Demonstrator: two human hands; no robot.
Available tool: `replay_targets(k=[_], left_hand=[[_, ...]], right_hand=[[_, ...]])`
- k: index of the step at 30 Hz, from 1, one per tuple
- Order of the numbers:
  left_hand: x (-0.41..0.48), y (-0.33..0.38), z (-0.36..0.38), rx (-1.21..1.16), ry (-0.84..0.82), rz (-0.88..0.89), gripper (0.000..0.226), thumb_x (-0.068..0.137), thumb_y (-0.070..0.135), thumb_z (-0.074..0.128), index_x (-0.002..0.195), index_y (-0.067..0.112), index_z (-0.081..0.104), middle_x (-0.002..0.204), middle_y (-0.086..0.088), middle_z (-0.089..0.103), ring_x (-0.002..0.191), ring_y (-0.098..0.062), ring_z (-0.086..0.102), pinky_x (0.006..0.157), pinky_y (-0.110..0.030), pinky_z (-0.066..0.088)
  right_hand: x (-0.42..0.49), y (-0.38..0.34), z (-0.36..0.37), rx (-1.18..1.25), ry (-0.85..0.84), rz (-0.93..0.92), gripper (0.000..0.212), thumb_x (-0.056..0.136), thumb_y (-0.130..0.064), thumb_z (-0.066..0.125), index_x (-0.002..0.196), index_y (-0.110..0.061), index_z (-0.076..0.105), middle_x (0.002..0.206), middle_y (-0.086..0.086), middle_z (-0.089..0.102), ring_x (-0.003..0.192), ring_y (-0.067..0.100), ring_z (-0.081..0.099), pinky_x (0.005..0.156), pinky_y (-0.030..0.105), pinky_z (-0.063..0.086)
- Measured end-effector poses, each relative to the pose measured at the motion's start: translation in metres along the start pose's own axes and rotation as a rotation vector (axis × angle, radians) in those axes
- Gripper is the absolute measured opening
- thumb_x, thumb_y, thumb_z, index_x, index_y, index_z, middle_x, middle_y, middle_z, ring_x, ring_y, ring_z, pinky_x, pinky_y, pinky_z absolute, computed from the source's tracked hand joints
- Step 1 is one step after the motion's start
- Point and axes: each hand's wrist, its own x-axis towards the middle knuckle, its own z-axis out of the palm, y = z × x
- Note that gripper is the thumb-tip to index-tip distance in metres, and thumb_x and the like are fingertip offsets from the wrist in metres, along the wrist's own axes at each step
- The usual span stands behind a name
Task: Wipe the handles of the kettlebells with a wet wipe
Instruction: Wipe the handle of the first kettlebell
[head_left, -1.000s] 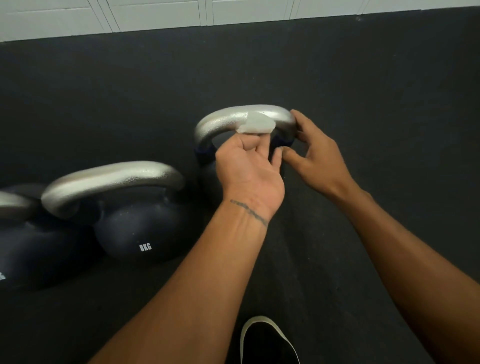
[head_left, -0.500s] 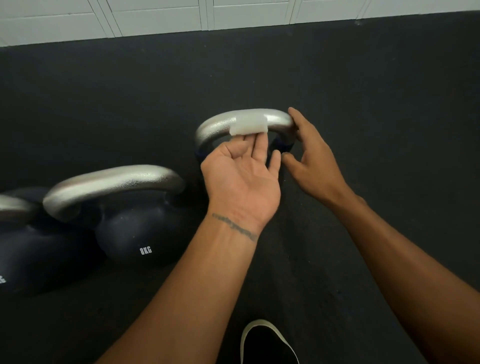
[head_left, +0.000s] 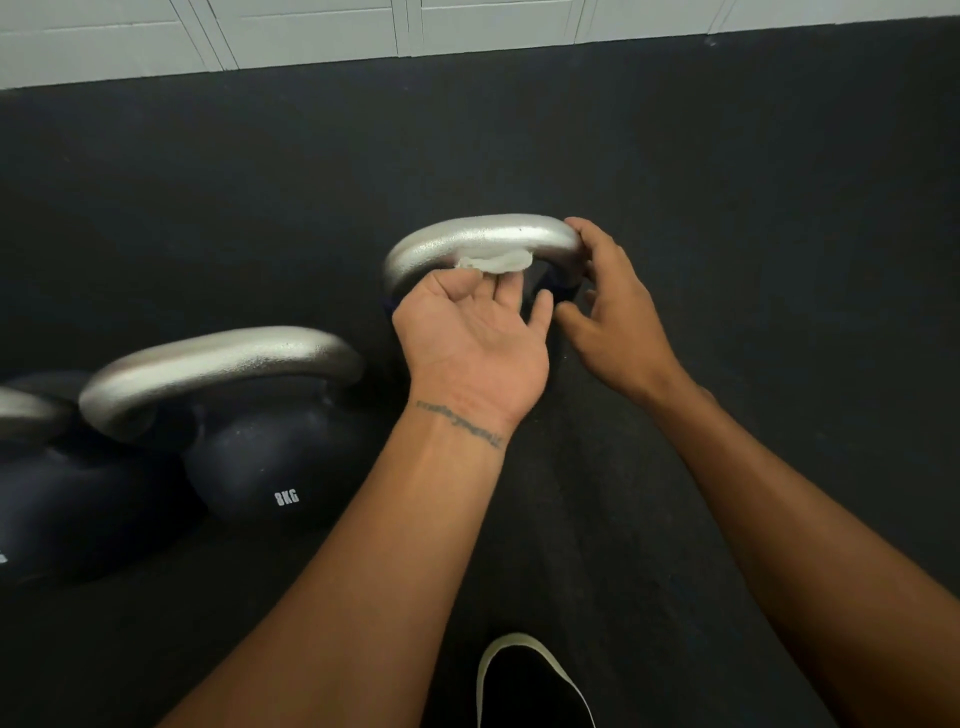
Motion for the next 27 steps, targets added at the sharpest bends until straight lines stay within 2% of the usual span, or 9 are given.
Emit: replay_targets(k=[5, 8, 12, 14, 15, 17, 18, 21, 27], left_hand=[[-0.02, -0.006, 0.004, 0.068, -0.01, 0.049, 0.07, 0.09, 0.019, 0.04, 0.157, 0.007, 0.03, 0.163, -0.01, 0.036, 0.152, -0.023, 0.032, 0.127, -0.049, 0.012], [-0.022, -0.015, 0.015, 0.196, -0.003, 0.159, 0.061, 0.094, 0.017, 0.04, 0.154, 0.01, 0.039, 0.159, -0.004, 0.043, 0.148, -0.016, 0.038, 0.127, -0.042, 0.017], [-0.018, -0.026, 0.012, 0.593, 0.046, 0.345, 0.023, 0.093, 0.008, 0.047, 0.106, 0.015, 0.064, 0.091, 0.014, 0.072, 0.083, 0.008, 0.066, 0.079, -0.012, 0.05], [-0.018, -0.03, 0.003, 0.969, 0.032, 0.388, 0.047, 0.091, 0.02, 0.047, 0.136, 0.009, 0.052, 0.13, 0.003, 0.065, 0.115, -0.001, 0.06, 0.101, -0.026, 0.046], [-0.018, -0.033, -0.001, 1.231, 0.013, 0.374, 0.066, 0.093, 0.027, 0.045, 0.157, 0.016, 0.03, 0.16, -0.001, 0.039, 0.141, -0.01, 0.042, 0.117, -0.038, 0.035], [-0.014, -0.038, -0.014, 1.704, 0.089, 0.378, 0.075, 0.103, 0.03, 0.037, 0.163, 0.022, -0.008, 0.171, 0.001, -0.013, 0.158, -0.017, -0.001, 0.128, -0.049, 0.01], [-0.011, -0.038, -0.023, 1.887, 0.119, 0.452, 0.074, 0.105, 0.031, 0.032, 0.161, 0.02, -0.014, 0.169, 0.0, -0.021, 0.157, -0.017, -0.01, 0.128, -0.051, 0.004], [-0.003, -0.032, -0.041, 2.277, 0.151, 0.815, 0.076, 0.096, 0.04, 0.02, 0.162, 0.011, -0.005, 0.17, -0.008, -0.016, 0.158, -0.024, -0.011, 0.126, -0.057, 0.004], [0.018, 0.002, -0.035, 2.597, 0.028, 0.992, 0.079, 0.094, 0.048, 0.007, 0.163, 0.011, 0.01, 0.171, -0.01, 0.008, 0.158, -0.028, 0.007, 0.122, -0.066, 0.007]], right_hand=[[-0.001, 0.0, 0.002, -0.005, 0.003, 0.01, 0.073, 0.085, -0.01, 0.063, 0.15, -0.026, 0.034, 0.139, -0.001, 0.044, 0.114, 0.006, 0.05, 0.092, 0.019, 0.042], [-0.001, -0.001, 0.0, -0.022, -0.013, 0.01, 0.074, 0.085, -0.009, 0.062, 0.151, -0.027, 0.032, 0.14, -0.001, 0.044, 0.111, 0.003, 0.048, 0.092, 0.02, 0.039], [-0.001, 0.0, -0.001, -0.007, -0.013, 0.017, 0.075, 0.084, -0.012, 0.063, 0.151, -0.029, 0.033, 0.141, -0.002, 0.045, 0.116, 0.009, 0.052, 0.1, 0.034, 0.047], [-0.001, 0.0, -0.001, 0.009, -0.009, 0.018, 0.074, 0.087, -0.016, 0.067, 0.151, -0.03, 0.033, 0.143, -0.003, 0.044, 0.122, 0.011, 0.052, 0.103, 0.039, 0.047], [-0.001, -0.001, -0.001, 0.015, -0.015, 0.017, 0.074, 0.088, -0.017, 0.067, 0.151, -0.029, 0.032, 0.143, -0.003, 0.043, 0.123, 0.01, 0.05, 0.104, 0.038, 0.047], [-0.001, -0.001, -0.002, 0.014, -0.025, 0.016, 0.074, 0.088, -0.015, 0.065, 0.152, -0.028, 0.031, 0.144, -0.003, 0.042, 0.122, 0.008, 0.049, 0.103, 0.035, 0.045], [-0.001, -0.001, -0.002, 0.01, -0.026, 0.018, 0.074, 0.087, -0.013, 0.063, 0.152, -0.027, 0.031, 0.144, -0.003, 0.042, 0.12, 0.008, 0.048, 0.101, 0.033, 0.044], [-0.001, -0.001, -0.001, 0.009, -0.023, 0.01, 0.075, 0.083, -0.012, 0.06, 0.151, -0.027, 0.032, 0.144, -0.001, 0.043, 0.121, 0.009, 0.049, 0.099, 0.028, 0.043], [0.001, 0.002, -0.001, -0.029, -0.016, -0.002, 0.073, 0.087, -0.011, 0.065, 0.152, -0.024, 0.033, 0.144, 0.0, 0.042, 0.118, 0.005, 0.048, 0.088, 0.01, 0.036]])
